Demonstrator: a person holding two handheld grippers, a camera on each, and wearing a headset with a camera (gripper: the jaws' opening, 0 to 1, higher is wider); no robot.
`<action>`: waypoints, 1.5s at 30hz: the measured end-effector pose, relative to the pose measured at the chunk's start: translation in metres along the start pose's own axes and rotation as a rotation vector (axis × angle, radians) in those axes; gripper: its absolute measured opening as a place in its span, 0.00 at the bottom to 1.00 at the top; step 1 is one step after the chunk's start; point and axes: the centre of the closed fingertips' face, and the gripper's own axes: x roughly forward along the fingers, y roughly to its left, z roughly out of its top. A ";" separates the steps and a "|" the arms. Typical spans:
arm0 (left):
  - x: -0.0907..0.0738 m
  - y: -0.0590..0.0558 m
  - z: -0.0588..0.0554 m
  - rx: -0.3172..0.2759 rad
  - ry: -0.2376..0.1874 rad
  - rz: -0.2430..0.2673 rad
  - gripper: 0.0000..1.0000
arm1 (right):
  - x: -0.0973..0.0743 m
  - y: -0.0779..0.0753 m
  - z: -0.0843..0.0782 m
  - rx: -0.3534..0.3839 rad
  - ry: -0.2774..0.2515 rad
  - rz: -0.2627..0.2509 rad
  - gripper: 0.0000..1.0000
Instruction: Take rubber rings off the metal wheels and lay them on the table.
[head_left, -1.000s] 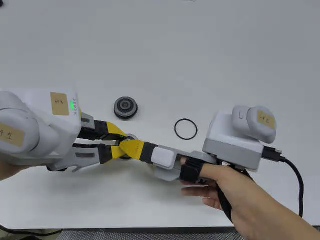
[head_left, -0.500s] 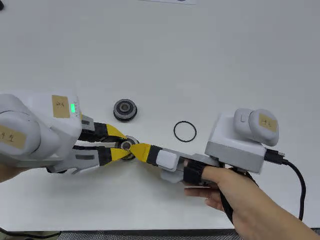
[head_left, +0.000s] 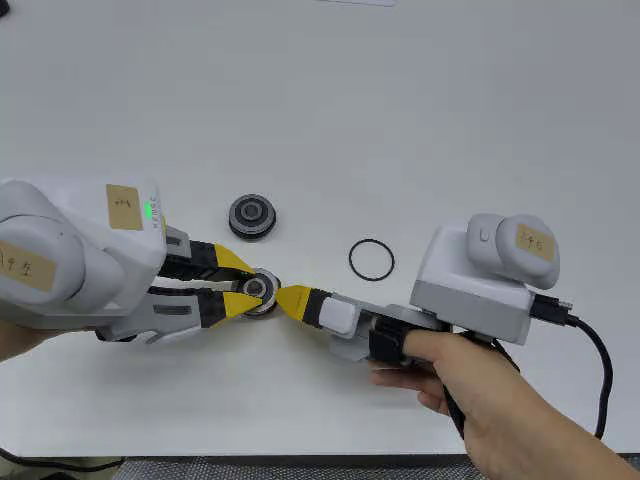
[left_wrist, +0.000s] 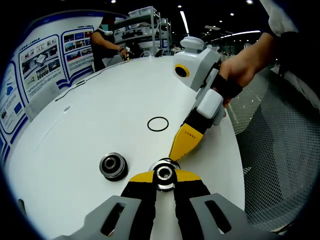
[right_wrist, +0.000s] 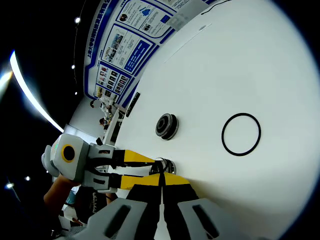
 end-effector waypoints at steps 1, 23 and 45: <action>0.000 0.000 0.000 0.001 0.000 -0.001 0.13 | 0.000 0.000 0.000 -0.002 0.004 -0.002 0.01; -0.001 0.000 0.000 -0.009 -0.010 -0.005 0.13 | 0.006 0.003 0.002 -0.086 0.009 -0.039 0.01; 0.000 -0.001 0.000 -0.005 -0.010 -0.001 0.13 | 0.007 0.004 0.003 -0.134 0.027 -0.062 0.01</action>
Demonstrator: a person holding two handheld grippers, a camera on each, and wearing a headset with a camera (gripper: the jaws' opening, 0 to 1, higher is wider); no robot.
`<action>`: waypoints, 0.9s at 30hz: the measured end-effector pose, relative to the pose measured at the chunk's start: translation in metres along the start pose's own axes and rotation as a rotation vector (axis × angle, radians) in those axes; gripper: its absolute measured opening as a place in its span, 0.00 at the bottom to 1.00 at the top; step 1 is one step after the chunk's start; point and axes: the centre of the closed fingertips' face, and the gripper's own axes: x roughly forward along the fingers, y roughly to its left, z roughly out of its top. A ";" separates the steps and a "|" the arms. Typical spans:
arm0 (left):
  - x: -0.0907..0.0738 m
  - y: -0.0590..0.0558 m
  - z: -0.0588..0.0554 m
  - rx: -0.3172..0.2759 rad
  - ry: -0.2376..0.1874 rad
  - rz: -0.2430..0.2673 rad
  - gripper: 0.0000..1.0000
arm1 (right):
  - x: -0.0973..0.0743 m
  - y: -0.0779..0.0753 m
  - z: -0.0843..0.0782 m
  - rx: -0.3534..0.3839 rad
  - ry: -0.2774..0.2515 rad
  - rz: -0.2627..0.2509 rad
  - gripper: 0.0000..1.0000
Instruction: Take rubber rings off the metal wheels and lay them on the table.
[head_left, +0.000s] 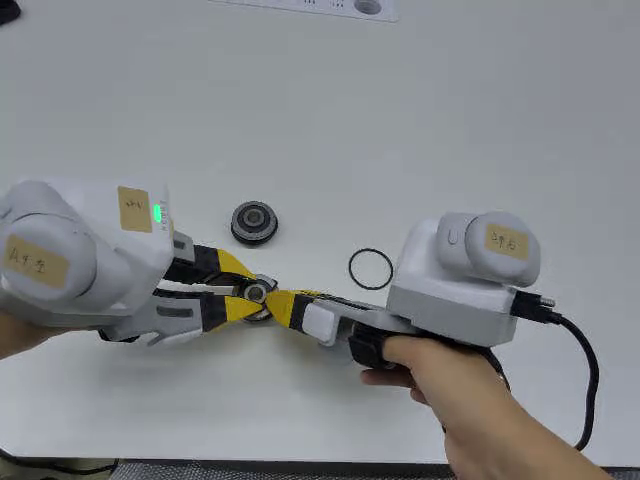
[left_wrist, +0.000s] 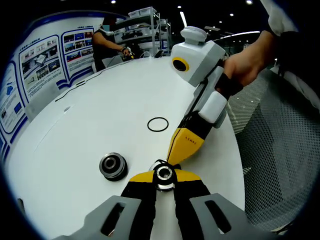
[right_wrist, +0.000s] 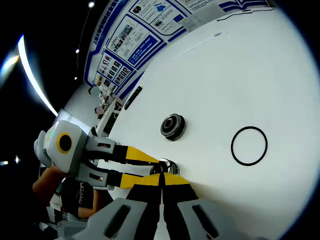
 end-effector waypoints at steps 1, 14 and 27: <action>0.000 0.000 0.000 0.001 -0.001 0.000 0.13 | 0.000 0.000 0.000 0.002 0.001 -0.001 0.01; 0.000 0.000 0.000 0.007 0.001 -0.002 0.13 | -0.002 0.001 0.000 -0.036 0.012 -0.007 0.01; -0.001 0.000 0.000 0.009 0.001 0.000 0.13 | 0.000 0.004 0.000 -0.048 0.017 -0.015 0.01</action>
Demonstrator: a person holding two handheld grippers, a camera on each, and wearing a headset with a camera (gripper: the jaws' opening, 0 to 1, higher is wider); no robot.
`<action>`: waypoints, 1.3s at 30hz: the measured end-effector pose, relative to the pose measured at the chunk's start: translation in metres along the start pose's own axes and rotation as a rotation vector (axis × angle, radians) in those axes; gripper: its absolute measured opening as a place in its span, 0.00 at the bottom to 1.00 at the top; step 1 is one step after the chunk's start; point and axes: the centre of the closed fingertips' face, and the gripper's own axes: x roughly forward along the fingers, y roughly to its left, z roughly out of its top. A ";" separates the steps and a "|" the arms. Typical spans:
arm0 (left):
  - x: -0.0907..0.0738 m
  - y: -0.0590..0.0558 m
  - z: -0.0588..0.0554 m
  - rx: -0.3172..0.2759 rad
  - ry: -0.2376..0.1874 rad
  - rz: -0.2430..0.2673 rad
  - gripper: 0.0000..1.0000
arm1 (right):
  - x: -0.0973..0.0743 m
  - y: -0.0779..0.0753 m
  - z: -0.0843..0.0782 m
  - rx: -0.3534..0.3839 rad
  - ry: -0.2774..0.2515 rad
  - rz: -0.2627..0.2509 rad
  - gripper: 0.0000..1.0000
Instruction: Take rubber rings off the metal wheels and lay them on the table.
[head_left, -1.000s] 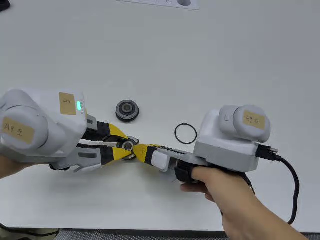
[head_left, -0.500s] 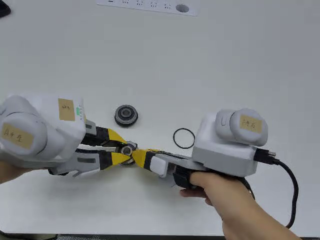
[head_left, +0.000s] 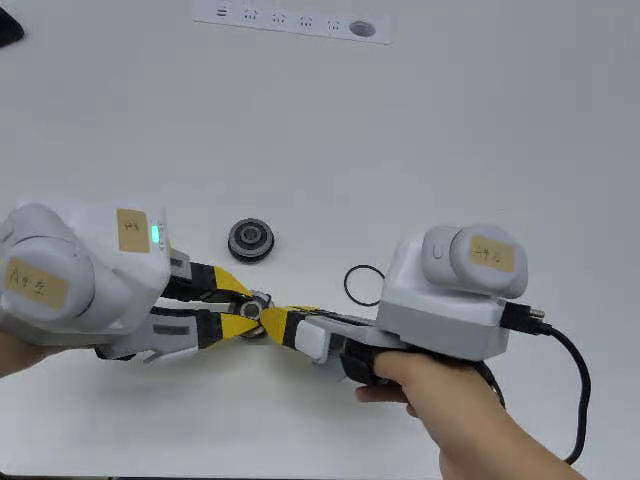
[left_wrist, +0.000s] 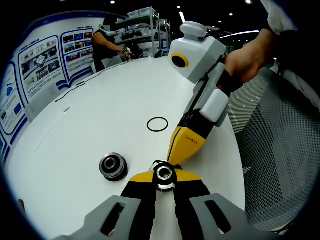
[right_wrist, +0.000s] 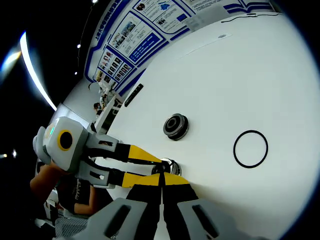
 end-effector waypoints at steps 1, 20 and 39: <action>0.000 0.000 0.000 0.000 0.000 0.000 0.13 | 0.000 0.000 0.000 -0.005 0.000 -0.001 0.01; 0.000 -0.001 0.000 -0.003 -0.005 0.000 0.13 | 0.000 0.006 0.002 -0.026 -0.003 0.006 0.01; -0.013 -0.004 0.000 -0.076 -0.019 0.033 0.14 | -0.005 0.013 0.004 0.108 -0.037 0.045 0.02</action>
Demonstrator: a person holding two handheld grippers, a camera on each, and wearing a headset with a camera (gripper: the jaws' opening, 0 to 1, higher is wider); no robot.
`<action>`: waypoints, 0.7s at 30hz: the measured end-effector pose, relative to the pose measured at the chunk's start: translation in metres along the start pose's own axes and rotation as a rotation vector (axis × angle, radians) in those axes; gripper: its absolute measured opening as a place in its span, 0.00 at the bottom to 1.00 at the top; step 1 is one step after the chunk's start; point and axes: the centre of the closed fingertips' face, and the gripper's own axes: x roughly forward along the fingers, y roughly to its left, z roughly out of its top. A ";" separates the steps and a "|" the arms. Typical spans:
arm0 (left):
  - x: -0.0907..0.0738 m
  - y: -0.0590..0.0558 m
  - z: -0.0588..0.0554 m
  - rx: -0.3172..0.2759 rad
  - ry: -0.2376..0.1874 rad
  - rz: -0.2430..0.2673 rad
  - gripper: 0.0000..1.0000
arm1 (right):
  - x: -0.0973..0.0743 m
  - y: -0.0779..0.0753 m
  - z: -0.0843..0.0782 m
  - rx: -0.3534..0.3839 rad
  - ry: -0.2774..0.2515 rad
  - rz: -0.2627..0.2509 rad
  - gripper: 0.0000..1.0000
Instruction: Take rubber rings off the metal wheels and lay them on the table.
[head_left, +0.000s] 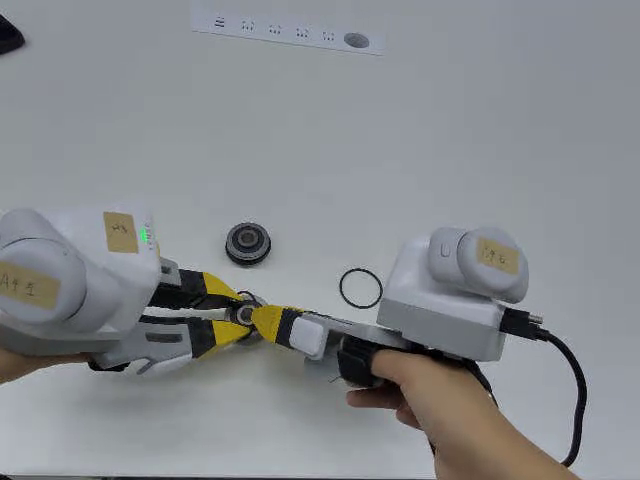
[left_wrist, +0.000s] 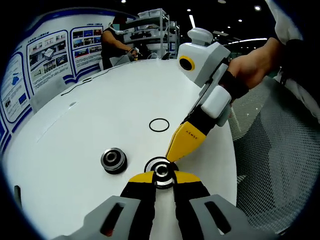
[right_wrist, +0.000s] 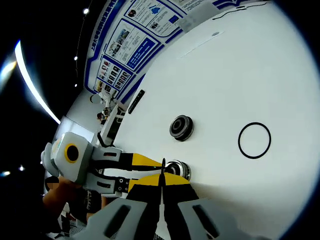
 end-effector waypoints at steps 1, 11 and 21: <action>-0.004 0.000 0.001 -0.007 -0.009 0.003 0.14 | 0.000 0.001 0.001 0.004 -0.004 0.003 0.02; -0.022 0.021 -0.003 -0.008 -0.009 0.084 0.22 | -0.006 -0.002 0.013 0.053 -0.055 0.022 0.02; -0.025 0.030 0.003 -0.007 -0.044 0.102 0.28 | -0.028 -0.048 0.040 0.123 -0.155 -0.086 0.02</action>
